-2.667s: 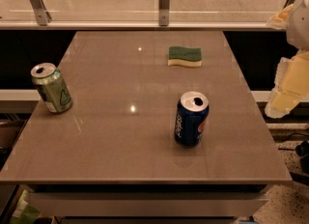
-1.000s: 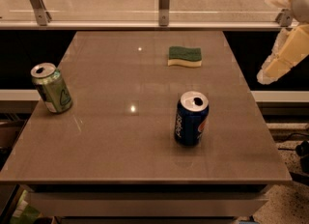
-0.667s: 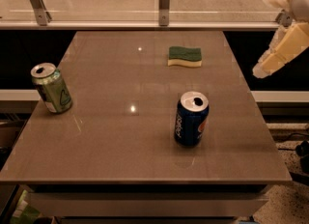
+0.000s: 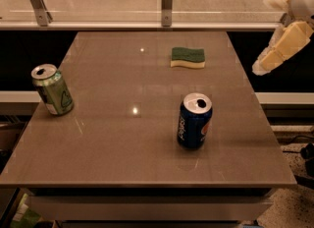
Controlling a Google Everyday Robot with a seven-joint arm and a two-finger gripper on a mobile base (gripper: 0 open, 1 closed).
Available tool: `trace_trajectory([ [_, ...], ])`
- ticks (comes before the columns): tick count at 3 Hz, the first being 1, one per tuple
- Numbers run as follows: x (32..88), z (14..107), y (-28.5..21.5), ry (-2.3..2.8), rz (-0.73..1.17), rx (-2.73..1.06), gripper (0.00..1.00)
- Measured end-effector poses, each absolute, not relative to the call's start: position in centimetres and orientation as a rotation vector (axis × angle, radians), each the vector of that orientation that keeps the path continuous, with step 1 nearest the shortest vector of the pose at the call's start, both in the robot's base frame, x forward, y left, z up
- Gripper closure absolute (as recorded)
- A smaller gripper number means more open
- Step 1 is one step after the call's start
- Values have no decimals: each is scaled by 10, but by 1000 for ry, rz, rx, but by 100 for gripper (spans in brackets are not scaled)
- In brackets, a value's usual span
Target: Move sponge near green can
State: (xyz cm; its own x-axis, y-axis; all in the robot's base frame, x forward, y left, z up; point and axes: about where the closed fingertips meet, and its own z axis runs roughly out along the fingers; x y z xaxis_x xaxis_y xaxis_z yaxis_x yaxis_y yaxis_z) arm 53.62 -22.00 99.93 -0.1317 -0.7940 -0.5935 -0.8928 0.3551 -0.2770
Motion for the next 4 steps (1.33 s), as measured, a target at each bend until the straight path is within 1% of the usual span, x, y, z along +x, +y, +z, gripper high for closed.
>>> trace_trajectory([
  [4,578,966,-232,1886,334,-1377,0],
])
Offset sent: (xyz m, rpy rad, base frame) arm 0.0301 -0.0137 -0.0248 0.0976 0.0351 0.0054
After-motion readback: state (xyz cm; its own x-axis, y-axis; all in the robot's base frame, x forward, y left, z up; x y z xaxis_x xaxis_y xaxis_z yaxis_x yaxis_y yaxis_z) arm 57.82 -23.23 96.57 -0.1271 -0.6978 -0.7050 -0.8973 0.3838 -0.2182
